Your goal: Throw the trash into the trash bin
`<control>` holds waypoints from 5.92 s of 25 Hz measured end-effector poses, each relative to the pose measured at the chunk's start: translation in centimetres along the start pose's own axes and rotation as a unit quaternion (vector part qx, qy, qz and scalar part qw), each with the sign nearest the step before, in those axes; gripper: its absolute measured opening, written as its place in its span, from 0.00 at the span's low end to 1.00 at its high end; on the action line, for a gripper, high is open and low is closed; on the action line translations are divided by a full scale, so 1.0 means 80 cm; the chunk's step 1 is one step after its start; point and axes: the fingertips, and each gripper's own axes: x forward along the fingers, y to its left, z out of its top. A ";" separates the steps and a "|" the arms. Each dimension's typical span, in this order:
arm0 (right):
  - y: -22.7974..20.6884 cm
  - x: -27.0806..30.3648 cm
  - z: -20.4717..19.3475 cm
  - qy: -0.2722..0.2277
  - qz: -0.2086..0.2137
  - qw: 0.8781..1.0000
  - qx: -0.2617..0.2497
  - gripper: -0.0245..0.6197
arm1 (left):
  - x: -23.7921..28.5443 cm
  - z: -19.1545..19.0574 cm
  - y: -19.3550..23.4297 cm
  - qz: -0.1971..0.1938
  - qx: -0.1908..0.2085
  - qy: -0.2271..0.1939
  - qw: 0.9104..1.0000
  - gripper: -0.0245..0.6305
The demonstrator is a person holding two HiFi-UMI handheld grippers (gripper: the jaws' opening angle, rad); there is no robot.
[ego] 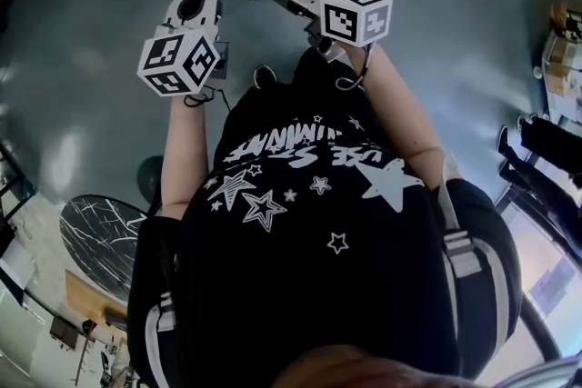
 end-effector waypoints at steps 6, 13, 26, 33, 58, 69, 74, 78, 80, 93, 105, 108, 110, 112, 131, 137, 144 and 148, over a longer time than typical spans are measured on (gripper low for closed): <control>-0.017 0.005 -0.002 -0.004 -0.017 1.000 0.003 0.55 | 0.001 -0.009 0.006 -0.003 0.002 0.006 1.000 0.05; -0.051 0.036 0.014 0.007 -0.006 1.000 0.006 0.55 | 0.021 -0.009 0.024 0.016 0.003 0.019 1.000 0.05; -0.144 0.072 0.057 0.033 0.011 0.999 0.023 0.55 | 0.130 -0.015 0.040 0.044 -0.005 0.054 0.998 0.05; -0.196 0.088 0.091 0.027 0.023 0.999 0.035 0.55 | 0.196 -0.009 0.043 0.051 0.013 0.072 0.996 0.05; -0.249 0.154 0.080 0.076 0.040 0.994 0.065 0.55 | 0.261 -0.045 0.085 0.091 -0.018 0.105 0.990 0.05; -0.233 0.205 0.041 0.087 -0.022 0.993 0.082 0.55 | 0.257 -0.089 0.137 0.029 -0.035 0.151 0.988 0.05; -0.239 0.216 0.026 0.094 -0.043 0.991 0.086 0.55 | 0.262 -0.103 0.145 0.020 -0.037 0.161 0.986 0.05; -0.250 0.236 0.001 0.100 -0.055 0.989 0.090 0.55 | 0.265 -0.126 0.162 0.015 -0.038 0.173 0.984 0.05; -0.261 0.251 -0.010 0.097 -0.058 0.989 0.094 0.55 | 0.267 -0.139 0.171 0.015 -0.038 0.180 0.983 0.05; -0.306 0.275 -0.075 0.123 -0.076 0.983 0.116 0.55 | 0.278 -0.215 0.203 0.052 -0.067 0.211 0.974 0.05; -0.318 0.286 -0.132 0.157 -0.066 0.978 0.122 0.55 | 0.281 -0.274 0.209 0.071 -0.083 0.241 0.964 0.05; -0.317 0.294 -0.144 0.167 -0.061 0.977 0.121 0.55 | 0.281 -0.290 0.217 0.077 -0.090 0.247 0.962 0.05; -0.322 0.298 -0.154 0.174 -0.058 0.976 0.116 0.55 | 0.284 -0.301 0.221 0.081 -0.093 0.250 0.960 0.05; -0.327 0.300 -0.162 0.181 -0.057 0.975 0.112 0.55 | 0.287 -0.312 0.223 0.084 -0.095 0.253 0.959 0.05; -0.366 0.321 -0.204 0.214 -0.035 0.971 0.098 0.55 | 0.307 -0.393 0.235 0.116 -0.119 0.295 0.941 0.05; -0.380 0.326 -0.226 0.238 -0.069 0.965 0.089 0.55 | 0.302 -0.419 0.243 0.135 -0.120 0.311 0.933 0.05; -0.378 0.323 -0.231 0.275 -0.071 0.955 0.081 0.55 | 0.306 -0.424 0.244 0.142 -0.117 0.327 0.927 0.05; -0.379 0.322 -0.242 0.300 -0.065 0.947 0.090 0.55 | 0.305 -0.433 0.244 0.143 -0.114 0.339 0.923 0.05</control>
